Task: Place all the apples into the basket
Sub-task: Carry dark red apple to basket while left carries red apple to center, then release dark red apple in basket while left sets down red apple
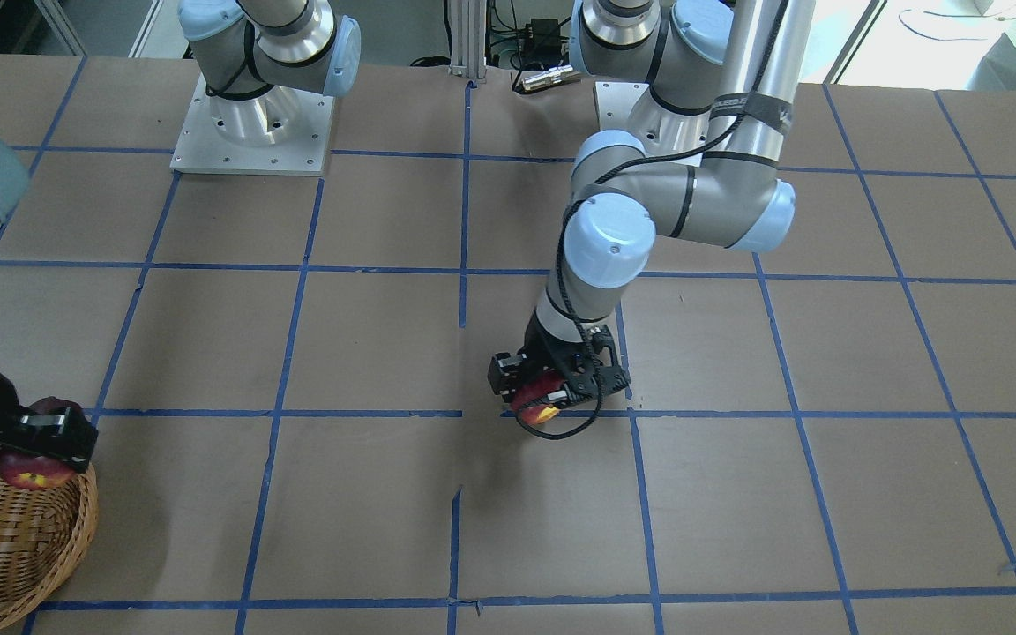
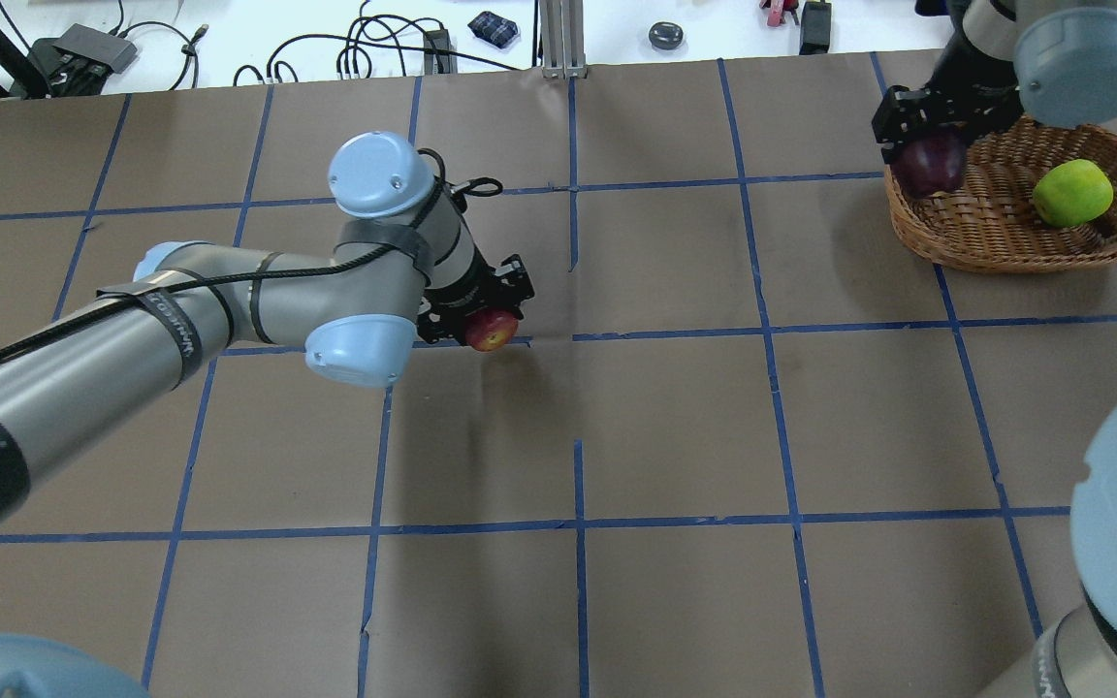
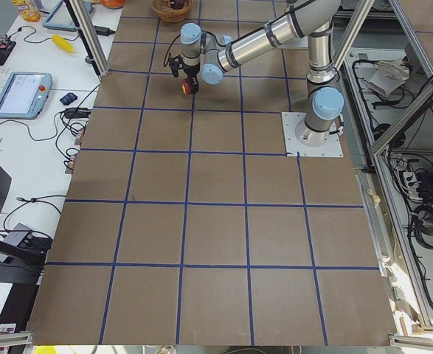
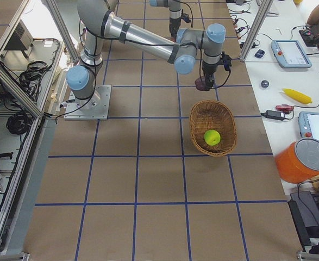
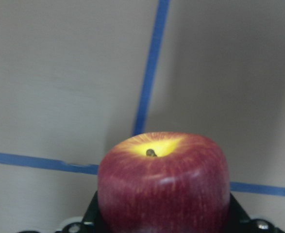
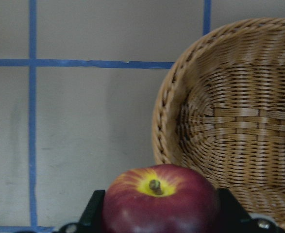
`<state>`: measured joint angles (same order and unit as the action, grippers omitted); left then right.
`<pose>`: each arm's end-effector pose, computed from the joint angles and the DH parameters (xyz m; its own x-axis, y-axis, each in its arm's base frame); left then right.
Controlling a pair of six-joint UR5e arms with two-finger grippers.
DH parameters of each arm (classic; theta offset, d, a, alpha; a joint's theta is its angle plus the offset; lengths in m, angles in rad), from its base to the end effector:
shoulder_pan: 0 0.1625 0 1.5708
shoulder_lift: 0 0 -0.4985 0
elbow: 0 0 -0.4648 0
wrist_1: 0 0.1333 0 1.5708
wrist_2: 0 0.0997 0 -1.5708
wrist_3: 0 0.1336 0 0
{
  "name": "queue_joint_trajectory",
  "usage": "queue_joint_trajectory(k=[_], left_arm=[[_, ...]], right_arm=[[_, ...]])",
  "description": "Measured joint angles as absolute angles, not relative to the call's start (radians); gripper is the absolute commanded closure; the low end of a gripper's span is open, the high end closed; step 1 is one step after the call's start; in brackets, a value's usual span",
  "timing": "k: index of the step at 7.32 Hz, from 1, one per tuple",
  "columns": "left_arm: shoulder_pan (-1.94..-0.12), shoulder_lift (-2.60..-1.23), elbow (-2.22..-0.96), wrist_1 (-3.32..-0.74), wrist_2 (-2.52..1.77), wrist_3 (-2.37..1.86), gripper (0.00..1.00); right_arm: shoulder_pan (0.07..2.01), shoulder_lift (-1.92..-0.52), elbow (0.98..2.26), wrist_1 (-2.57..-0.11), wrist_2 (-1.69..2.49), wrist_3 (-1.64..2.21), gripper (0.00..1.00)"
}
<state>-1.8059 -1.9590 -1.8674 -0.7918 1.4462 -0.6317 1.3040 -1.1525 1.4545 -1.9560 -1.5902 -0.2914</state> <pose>-0.2996 -0.6073 0.2073 -0.9135 -0.3760 0.1554 -0.3811 0.9245 -0.0028 -0.0734 -0.7644 0.3549 -0.9989 -0.0222 0.0424 -0.0253 0.9969 -0.0740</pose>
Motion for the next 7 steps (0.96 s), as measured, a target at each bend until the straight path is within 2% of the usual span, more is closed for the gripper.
queue_joint_trajectory(k=[1,2,3,5,6,7], left_arm=[[-1.866,-1.968,-1.867,-0.772,1.445,-0.707,0.58],[-1.908,-1.978,-1.869,-0.746,1.446,-0.743,0.25],[-1.929,-1.99,-1.87,-0.718,1.446,-0.757,0.0],[-1.939,-2.011,-1.866,-0.676,1.449,-0.758,0.0],[-1.937,-2.004,-1.863,-0.665,1.452,-0.746,0.0],[-1.927,-1.987,-1.86,-0.661,1.454,-0.731,0.0]], right_arm=[[1.268,-1.132,1.453,-1.961,-1.622,-0.32,1.0],[1.235,-1.103,1.452,-1.967,-1.634,-0.356,1.0],[1.203,-1.067,1.453,-1.988,-1.637,-0.397,1.0],[1.16,-0.997,1.452,-2.078,-1.642,-0.492,1.0],[1.152,-0.97,1.45,-2.11,-1.643,-0.511,0.94],[1.147,-0.955,1.448,-2.126,-1.643,-0.52,0.57]])
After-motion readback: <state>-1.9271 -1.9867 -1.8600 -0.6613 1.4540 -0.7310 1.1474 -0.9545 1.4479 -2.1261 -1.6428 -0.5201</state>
